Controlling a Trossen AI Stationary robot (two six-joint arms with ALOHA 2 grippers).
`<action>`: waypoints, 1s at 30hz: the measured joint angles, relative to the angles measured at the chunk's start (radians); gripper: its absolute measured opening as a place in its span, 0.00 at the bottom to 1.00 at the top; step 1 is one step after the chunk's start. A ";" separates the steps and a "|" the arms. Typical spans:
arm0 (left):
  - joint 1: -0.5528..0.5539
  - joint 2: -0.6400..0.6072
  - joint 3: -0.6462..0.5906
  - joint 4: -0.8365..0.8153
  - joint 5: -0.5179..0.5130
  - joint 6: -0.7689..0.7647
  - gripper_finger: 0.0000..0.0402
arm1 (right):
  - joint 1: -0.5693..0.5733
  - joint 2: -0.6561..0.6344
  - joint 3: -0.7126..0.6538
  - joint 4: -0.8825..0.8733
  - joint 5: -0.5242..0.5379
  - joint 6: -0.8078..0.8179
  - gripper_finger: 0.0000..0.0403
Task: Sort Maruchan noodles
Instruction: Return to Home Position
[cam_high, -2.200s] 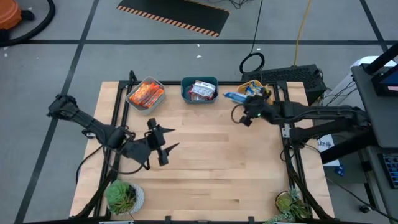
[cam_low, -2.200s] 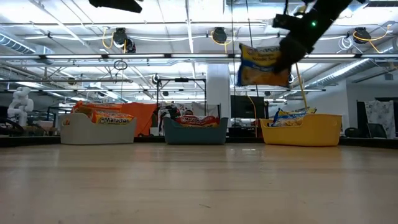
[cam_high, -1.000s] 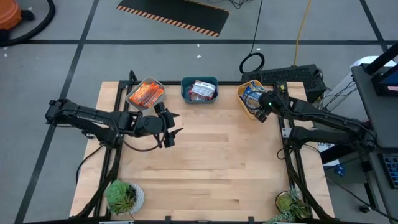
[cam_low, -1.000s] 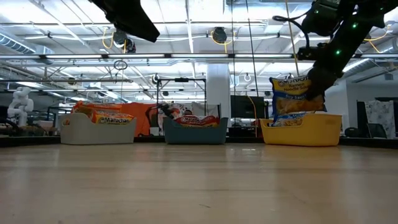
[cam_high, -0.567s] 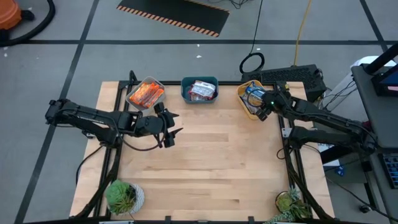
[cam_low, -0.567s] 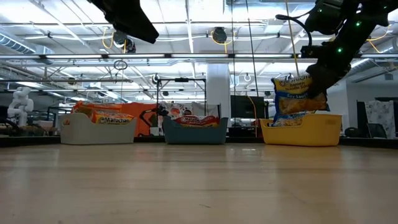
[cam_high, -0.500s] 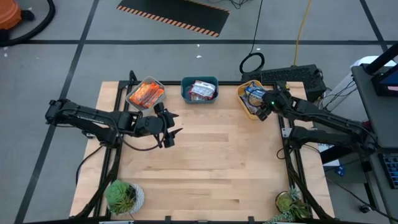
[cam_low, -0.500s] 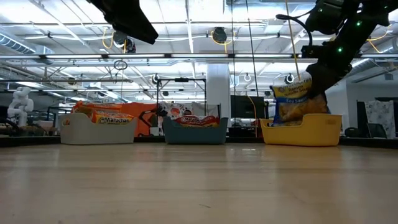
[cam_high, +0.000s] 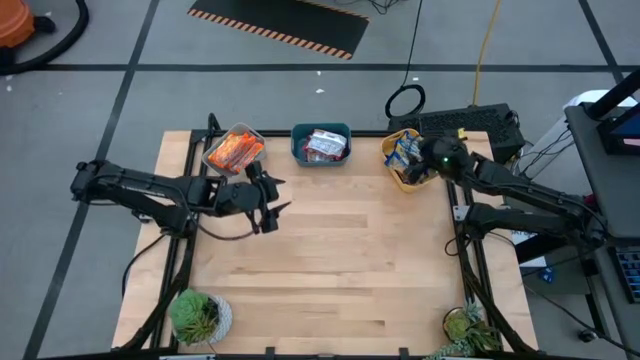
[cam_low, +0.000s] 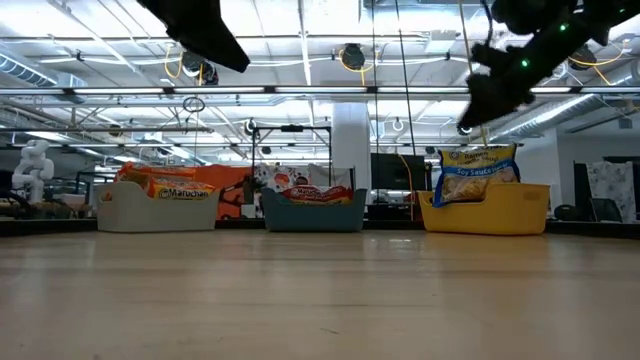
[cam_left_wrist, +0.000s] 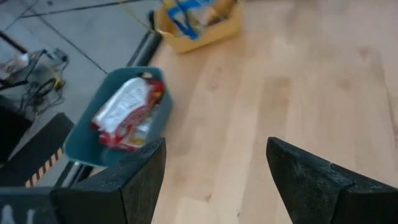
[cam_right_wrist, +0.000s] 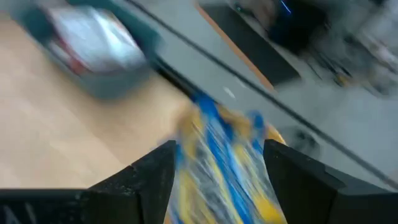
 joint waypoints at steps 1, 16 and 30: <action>0.012 -0.014 -0.005 0.001 -0.001 -0.010 0.70 | 0.004 0.000 0.000 0.054 -0.044 -0.021 0.58; 0.224 -0.643 -0.276 0.020 0.150 0.028 0.38 | 0.071 0.005 0.001 0.389 -0.403 -0.195 0.31; 0.269 -1.001 -0.428 0.003 0.344 0.044 0.19 | 0.080 0.011 -0.208 0.816 -0.481 -0.145 0.03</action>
